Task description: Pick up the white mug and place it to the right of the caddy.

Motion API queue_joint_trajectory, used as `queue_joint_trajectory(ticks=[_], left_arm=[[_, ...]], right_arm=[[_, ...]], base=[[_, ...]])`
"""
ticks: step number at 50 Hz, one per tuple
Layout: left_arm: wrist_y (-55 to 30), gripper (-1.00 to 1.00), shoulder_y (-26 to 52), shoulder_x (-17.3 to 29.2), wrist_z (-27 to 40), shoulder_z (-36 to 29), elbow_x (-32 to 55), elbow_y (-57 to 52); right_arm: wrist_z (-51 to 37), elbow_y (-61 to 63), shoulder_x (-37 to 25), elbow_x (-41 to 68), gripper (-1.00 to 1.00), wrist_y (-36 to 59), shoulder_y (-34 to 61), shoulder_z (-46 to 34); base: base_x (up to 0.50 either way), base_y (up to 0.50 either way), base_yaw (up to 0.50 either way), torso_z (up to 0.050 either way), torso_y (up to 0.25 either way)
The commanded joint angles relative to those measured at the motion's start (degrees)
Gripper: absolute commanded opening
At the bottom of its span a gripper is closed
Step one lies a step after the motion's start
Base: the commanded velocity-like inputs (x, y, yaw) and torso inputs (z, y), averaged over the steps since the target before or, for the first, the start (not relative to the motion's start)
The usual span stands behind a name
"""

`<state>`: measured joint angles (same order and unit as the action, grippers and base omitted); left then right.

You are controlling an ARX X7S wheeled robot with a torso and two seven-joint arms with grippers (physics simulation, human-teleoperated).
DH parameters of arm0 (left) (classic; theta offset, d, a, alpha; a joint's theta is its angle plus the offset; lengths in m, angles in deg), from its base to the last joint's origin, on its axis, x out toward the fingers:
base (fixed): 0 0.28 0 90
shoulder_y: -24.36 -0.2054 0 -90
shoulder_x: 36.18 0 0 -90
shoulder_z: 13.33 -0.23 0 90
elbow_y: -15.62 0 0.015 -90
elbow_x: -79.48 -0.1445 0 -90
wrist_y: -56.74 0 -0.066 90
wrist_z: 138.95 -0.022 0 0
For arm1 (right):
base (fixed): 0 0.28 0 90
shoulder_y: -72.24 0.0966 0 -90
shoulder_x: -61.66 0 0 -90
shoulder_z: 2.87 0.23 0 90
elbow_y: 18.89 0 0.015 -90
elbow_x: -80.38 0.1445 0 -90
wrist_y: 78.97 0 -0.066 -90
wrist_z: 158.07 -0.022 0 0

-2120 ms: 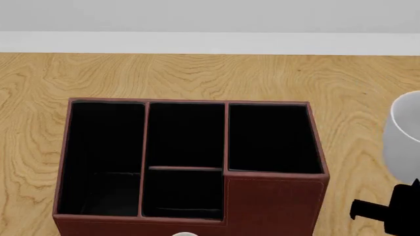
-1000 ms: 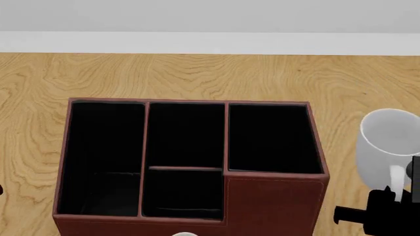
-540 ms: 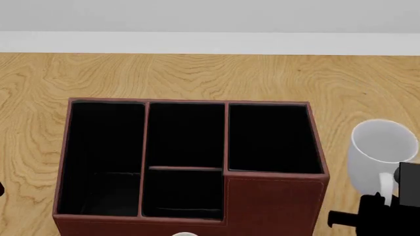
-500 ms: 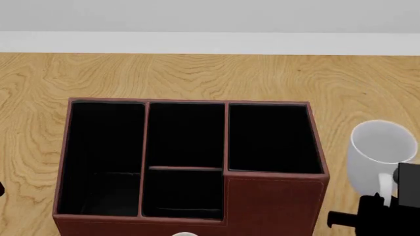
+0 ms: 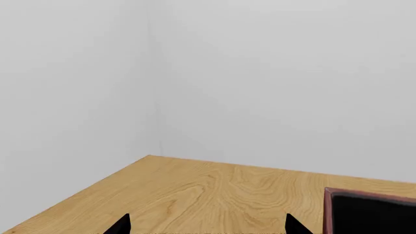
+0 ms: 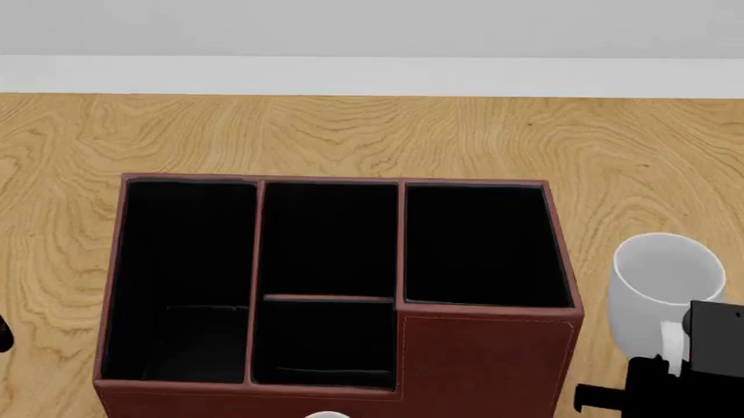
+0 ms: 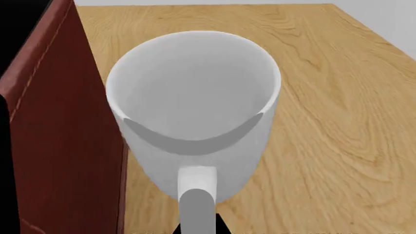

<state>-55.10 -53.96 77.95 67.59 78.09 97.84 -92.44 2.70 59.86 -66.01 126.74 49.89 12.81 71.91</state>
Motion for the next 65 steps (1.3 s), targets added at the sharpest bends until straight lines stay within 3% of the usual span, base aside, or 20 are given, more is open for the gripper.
queue_joint_trajectory(ticks=[1, 65], left_arm=[[0.31, 1.00, -0.12, 0.01, 0.13, -0.25, -0.25, 0.46], [0.71, 1.00, -0.28, 0.26, 0.72, -1.43, -0.71, 1.29]], right_arm=[[2.09, -4.01, 1.02, -2.96, -1.00, -1.72, 0.91, -0.39], [11.34, -26.54, 8.34, -9.52, -1.00, -14.20, 2.29, -4.60]], base=[[0.00, 0.00, 0.00, 0.000, 0.000], [0.00, 0.00, 0.00, 0.000, 0.001]])
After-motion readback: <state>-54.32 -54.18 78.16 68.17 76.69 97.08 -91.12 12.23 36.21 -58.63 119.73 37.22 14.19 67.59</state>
